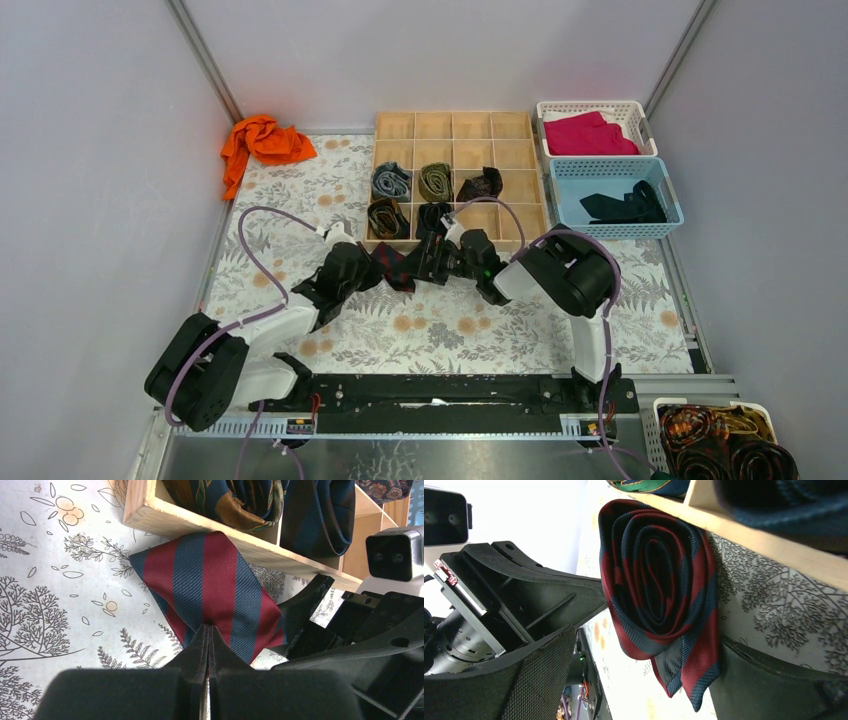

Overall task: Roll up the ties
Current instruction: Roll the tie at the center of the board.

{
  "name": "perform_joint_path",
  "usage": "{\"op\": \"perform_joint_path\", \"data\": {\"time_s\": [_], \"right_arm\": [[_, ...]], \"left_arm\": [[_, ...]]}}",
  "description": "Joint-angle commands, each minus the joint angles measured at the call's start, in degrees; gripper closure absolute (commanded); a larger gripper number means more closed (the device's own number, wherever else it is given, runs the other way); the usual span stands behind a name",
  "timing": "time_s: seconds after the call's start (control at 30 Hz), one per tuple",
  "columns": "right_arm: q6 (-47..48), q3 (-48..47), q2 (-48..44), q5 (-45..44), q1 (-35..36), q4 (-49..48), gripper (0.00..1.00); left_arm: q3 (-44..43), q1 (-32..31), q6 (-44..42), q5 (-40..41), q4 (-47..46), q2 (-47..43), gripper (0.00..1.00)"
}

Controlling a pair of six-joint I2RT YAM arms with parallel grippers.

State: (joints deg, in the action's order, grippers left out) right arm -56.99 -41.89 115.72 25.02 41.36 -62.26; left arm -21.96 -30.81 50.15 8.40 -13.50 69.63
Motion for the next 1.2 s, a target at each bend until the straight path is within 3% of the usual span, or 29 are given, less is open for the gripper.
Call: {"op": "perform_joint_path", "data": {"time_s": [0.0, 0.33, 0.63, 0.77, 0.9, 0.97, 1.0, 1.07, 1.17], "right_arm": [[3.81, -3.08, 4.34, -1.29, -0.67, 4.91, 0.01], [5.51, -4.84, 4.28, -3.5, -0.58, 9.01, 0.07], [14.82, -1.46, -5.71, -15.24, -0.67, 21.53, 0.0], [18.0, -0.06, -11.79, -20.26, -0.67, 26.62, 0.0], [20.33, -0.71, -15.17, -23.68, -0.69, 31.32, 0.06], [21.19, -1.29, -16.01, -24.62, -0.67, 32.57, 0.19], [21.61, -2.67, -15.89, -24.6, -0.67, 33.81, 0.35], [22.87, -5.14, -14.65, -24.17, -0.65, 36.75, 0.56], [23.69, -9.03, -11.92, -22.15, -0.67, 38.78, 0.77]], "left_arm": [[-0.17, -0.22, -1.96, 1.24, -1.83, 0.6, 1.0], [-0.14, -0.22, -2.15, 0.88, 0.23, -0.38, 1.0], [3.99, -2.8, 6.02, 2.12, 14.83, -14.73, 1.0], [6.25, -4.69, 9.01, 6.09, 16.48, -13.0, 1.0], [6.01, -5.14, 11.23, 8.4, 17.27, -8.43, 1.0], [5.67, -5.14, 11.76, 9.49, 17.21, -6.76, 1.0], [5.43, -5.14, 11.73, 9.83, 16.93, -5.73, 1.0], [4.46, -5.14, 11.37, 10.97, 16.61, -3.93, 1.0], [2.63, -5.14, 10.66, 12.68, 15.51, -0.88, 1.0]]}}
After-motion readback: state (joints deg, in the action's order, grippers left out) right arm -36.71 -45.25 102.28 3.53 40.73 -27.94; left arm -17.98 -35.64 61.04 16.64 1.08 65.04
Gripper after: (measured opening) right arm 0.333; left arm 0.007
